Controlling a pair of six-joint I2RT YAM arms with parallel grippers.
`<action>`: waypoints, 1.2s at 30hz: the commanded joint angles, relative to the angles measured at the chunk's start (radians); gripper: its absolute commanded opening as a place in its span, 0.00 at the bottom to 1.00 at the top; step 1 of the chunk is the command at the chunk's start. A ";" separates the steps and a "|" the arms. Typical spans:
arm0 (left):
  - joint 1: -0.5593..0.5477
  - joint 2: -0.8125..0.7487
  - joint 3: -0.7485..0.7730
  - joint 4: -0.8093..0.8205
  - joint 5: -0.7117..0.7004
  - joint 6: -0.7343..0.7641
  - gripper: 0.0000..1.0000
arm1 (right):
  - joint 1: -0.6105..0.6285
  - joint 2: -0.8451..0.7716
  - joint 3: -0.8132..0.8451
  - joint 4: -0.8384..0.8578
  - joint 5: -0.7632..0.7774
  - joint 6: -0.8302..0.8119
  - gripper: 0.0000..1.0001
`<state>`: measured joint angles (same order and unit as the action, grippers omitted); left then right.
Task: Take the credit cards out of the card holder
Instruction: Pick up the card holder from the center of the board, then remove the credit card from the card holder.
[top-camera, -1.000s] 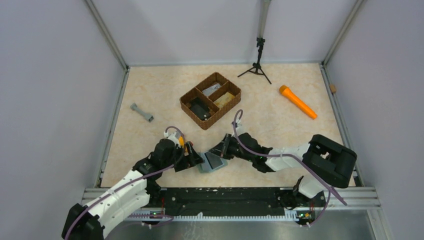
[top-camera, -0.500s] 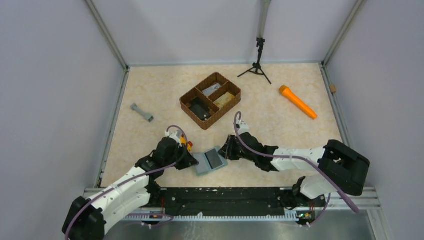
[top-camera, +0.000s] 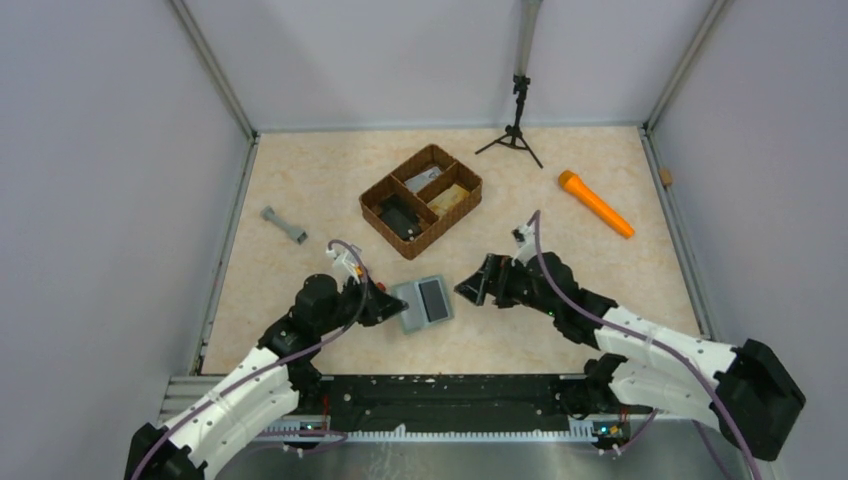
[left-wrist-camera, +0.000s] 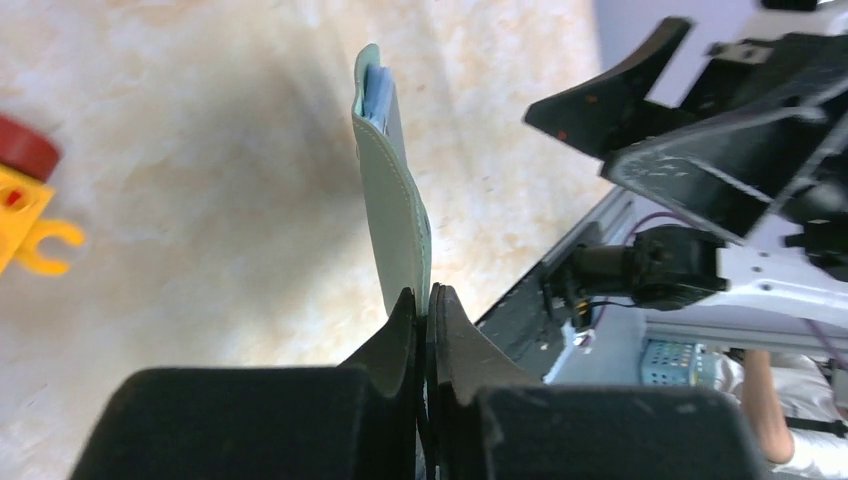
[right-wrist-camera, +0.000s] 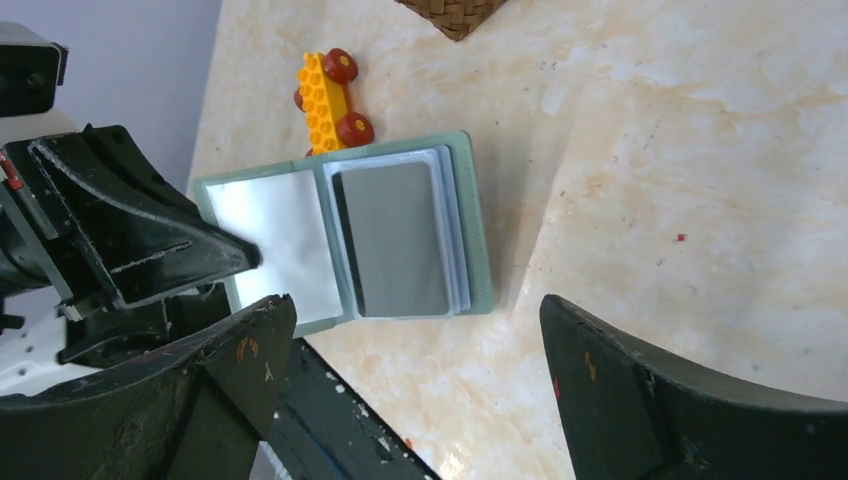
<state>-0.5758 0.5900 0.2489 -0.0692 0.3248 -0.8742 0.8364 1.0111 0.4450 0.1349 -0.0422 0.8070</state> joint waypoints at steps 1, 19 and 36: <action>0.000 -0.031 0.052 0.206 0.073 -0.063 0.00 | -0.078 -0.132 -0.064 0.034 -0.178 0.020 0.96; 0.003 0.199 0.074 0.852 0.341 -0.386 0.00 | -0.104 -0.469 -0.155 0.083 -0.133 0.143 0.98; 0.003 0.246 0.097 0.882 0.407 -0.351 0.00 | -0.105 -0.424 -0.207 0.420 -0.259 0.267 0.34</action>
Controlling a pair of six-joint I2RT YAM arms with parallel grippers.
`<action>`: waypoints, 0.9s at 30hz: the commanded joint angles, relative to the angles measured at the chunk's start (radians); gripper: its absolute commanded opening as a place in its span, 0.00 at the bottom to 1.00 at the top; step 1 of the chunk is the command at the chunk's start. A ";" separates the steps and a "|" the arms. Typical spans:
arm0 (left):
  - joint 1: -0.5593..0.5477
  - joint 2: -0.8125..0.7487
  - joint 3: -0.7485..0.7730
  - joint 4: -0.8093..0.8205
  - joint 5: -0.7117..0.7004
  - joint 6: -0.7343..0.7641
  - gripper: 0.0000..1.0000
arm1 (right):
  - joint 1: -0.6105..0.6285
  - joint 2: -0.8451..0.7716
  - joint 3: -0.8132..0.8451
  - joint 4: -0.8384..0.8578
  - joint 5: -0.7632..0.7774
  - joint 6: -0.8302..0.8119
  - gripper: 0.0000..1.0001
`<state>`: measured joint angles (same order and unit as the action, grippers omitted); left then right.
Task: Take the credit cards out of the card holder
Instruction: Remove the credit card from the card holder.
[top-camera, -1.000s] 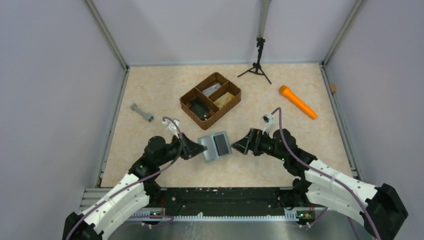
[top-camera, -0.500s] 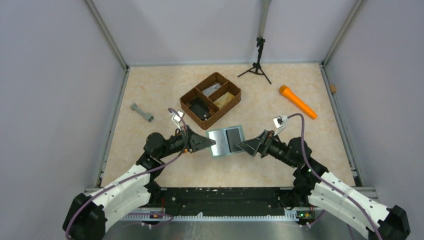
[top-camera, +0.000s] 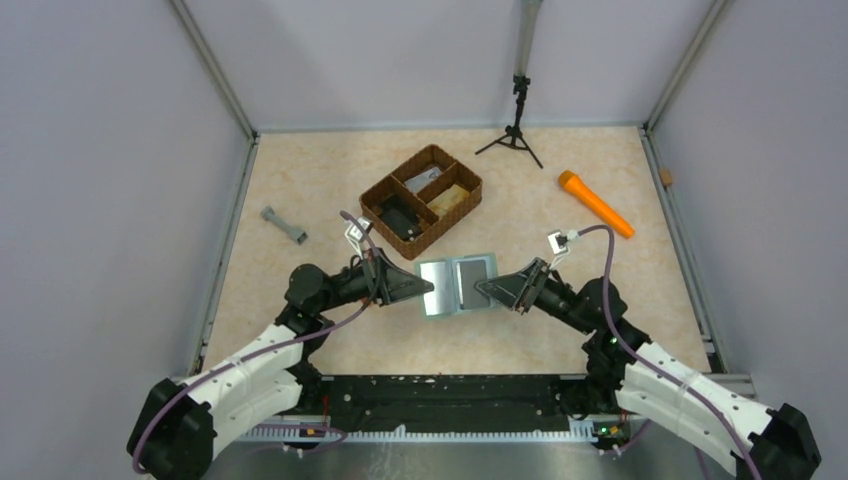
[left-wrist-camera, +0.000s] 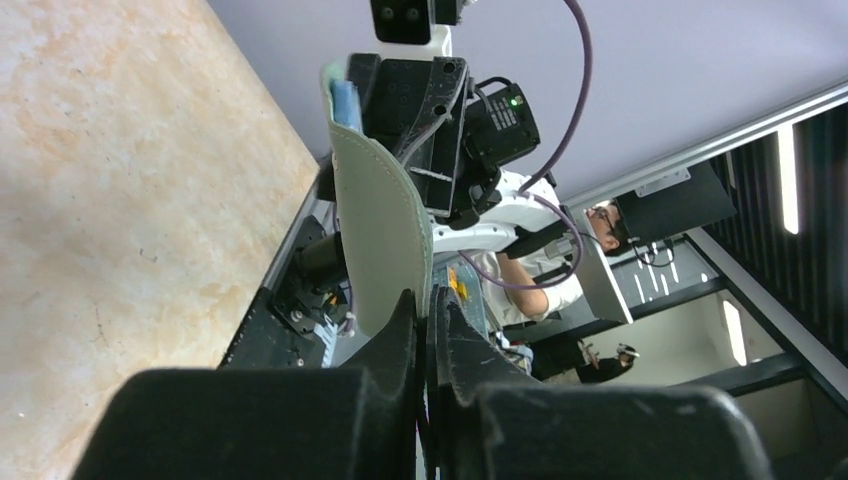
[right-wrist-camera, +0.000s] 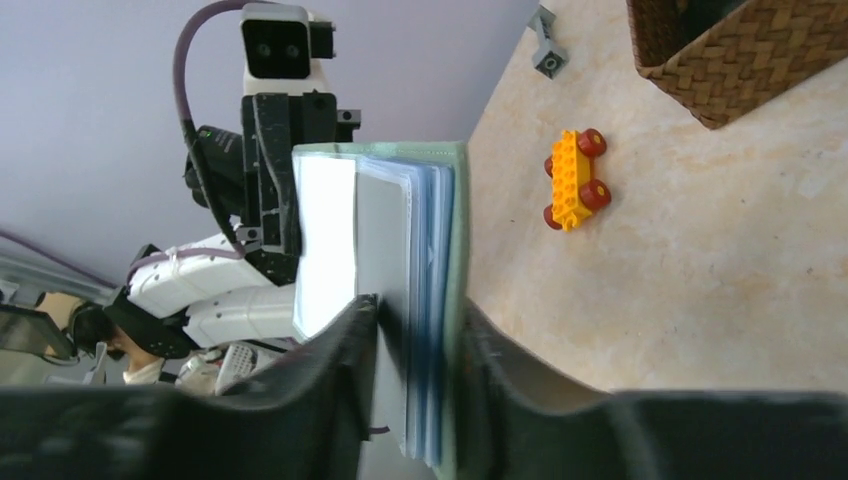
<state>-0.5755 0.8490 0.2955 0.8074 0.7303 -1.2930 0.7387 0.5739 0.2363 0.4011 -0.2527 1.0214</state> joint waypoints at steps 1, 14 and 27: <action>0.002 -0.014 0.058 -0.023 -0.003 0.089 0.00 | -0.007 0.017 0.008 0.143 -0.047 0.054 0.26; 0.015 -0.072 0.295 -0.963 -0.463 0.586 0.74 | -0.007 -0.043 0.108 -0.342 0.223 -0.049 0.00; -0.018 -0.084 0.285 -0.763 -0.286 0.416 0.62 | -0.007 0.041 0.109 -0.394 0.364 -0.043 0.00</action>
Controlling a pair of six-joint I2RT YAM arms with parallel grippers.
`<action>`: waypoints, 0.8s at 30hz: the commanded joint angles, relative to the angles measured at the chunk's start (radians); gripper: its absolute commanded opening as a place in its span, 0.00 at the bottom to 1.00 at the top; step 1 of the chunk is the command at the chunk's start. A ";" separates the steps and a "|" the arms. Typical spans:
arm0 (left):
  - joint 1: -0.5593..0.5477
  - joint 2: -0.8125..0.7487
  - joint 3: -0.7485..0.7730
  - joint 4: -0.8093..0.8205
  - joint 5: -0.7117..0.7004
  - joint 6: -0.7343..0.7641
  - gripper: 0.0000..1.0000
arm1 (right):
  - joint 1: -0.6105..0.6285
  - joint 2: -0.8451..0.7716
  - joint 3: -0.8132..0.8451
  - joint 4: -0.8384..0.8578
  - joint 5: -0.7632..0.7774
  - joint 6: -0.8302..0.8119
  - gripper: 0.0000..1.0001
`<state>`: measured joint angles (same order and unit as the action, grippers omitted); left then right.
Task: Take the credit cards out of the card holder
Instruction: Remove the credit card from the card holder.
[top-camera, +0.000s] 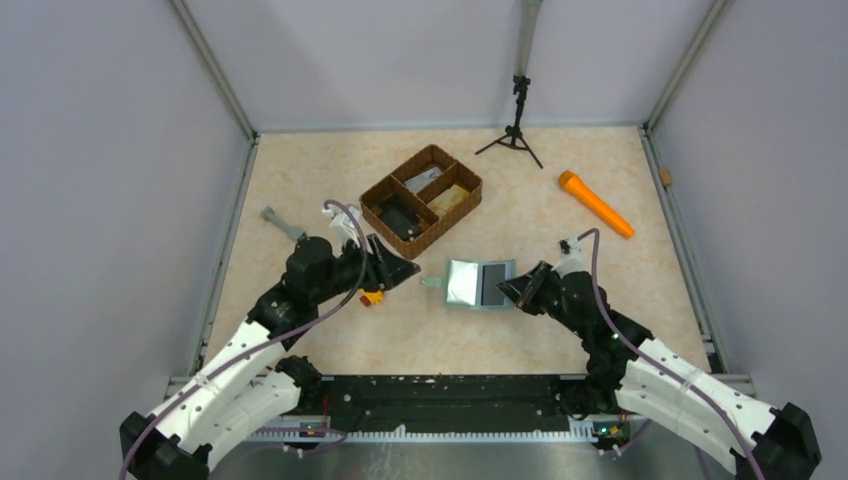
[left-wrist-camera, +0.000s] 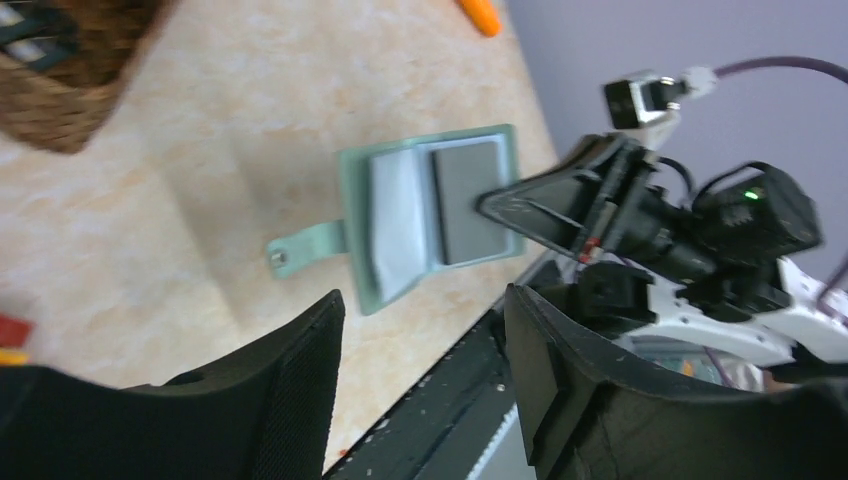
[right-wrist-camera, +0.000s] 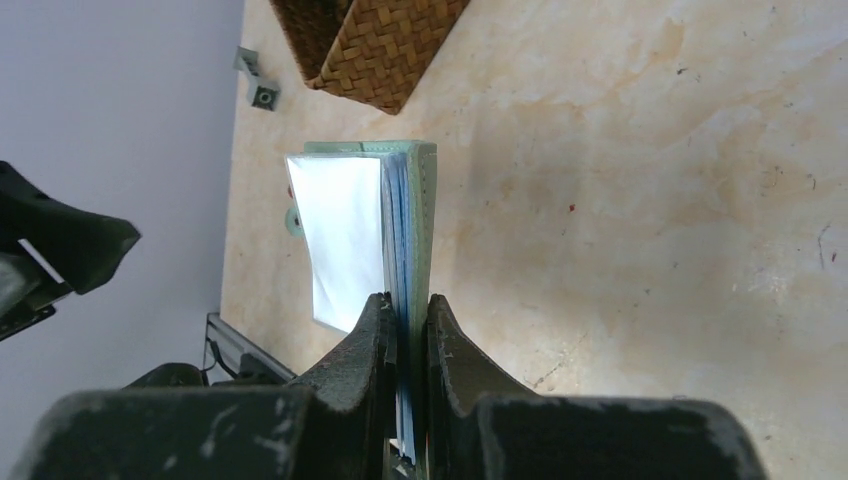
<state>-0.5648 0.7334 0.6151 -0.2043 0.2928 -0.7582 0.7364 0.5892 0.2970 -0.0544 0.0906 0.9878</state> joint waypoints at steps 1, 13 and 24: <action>-0.050 0.059 -0.040 0.298 0.166 -0.137 0.62 | -0.005 0.037 0.047 0.083 0.010 -0.006 0.00; -0.187 0.434 0.002 0.603 0.176 -0.237 0.51 | -0.005 0.086 0.001 0.331 -0.165 0.035 0.00; -0.172 0.465 -0.056 0.766 0.242 -0.294 0.35 | -0.005 0.089 -0.048 0.520 -0.267 0.127 0.00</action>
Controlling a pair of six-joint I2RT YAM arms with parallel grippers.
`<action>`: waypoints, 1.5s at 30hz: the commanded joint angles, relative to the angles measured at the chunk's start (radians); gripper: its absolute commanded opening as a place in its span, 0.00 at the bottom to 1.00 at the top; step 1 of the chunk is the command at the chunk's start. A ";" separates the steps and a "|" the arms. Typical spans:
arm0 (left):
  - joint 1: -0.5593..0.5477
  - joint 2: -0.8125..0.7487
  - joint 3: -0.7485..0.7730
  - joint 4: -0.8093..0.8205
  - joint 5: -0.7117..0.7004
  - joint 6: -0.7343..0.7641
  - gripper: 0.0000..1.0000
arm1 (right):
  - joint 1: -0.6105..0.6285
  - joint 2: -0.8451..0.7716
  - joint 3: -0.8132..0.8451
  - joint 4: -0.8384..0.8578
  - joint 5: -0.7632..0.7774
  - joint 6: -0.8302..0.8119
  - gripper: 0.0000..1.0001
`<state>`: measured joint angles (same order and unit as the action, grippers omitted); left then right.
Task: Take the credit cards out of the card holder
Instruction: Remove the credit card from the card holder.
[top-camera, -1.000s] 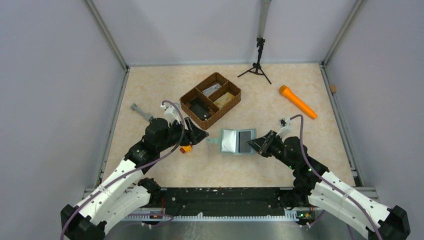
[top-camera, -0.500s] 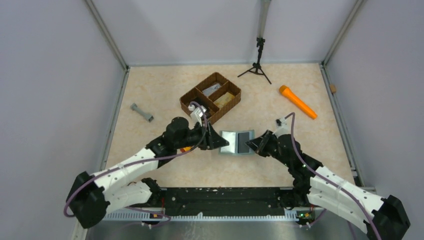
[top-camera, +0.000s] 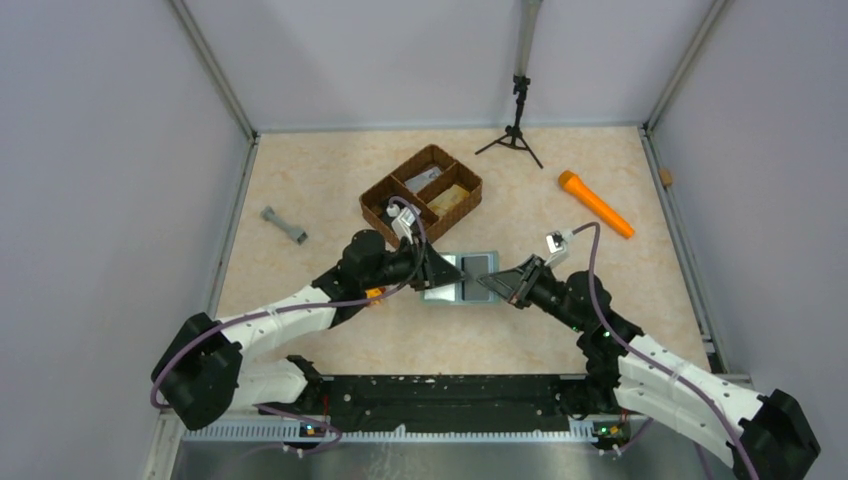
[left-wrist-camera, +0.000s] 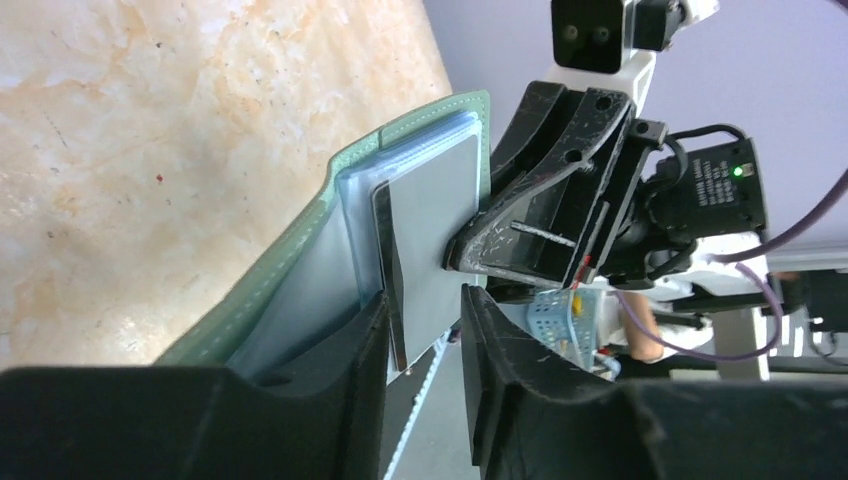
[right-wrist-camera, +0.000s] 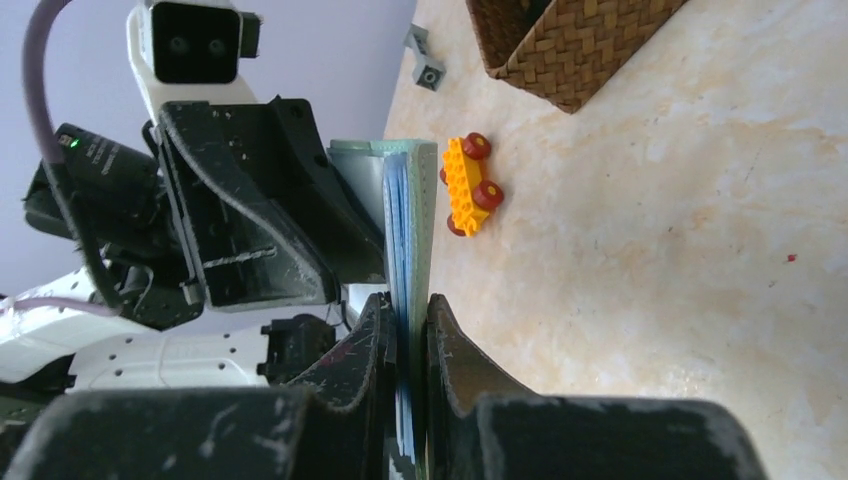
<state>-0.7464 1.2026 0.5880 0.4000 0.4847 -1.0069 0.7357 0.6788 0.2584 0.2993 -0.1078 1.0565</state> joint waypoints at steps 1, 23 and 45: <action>0.013 -0.005 -0.037 0.179 0.063 -0.052 0.32 | -0.004 0.002 -0.013 0.180 -0.075 0.068 0.00; 0.038 0.113 -0.086 0.602 0.229 -0.253 0.09 | -0.003 0.109 -0.030 0.427 -0.195 0.166 0.04; 0.095 0.045 -0.143 0.627 0.254 -0.280 0.00 | -0.004 -0.016 -0.061 0.365 -0.123 0.146 0.28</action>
<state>-0.6598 1.2751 0.4522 0.9863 0.7269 -1.2892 0.7246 0.6800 0.2024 0.6289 -0.2440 1.2118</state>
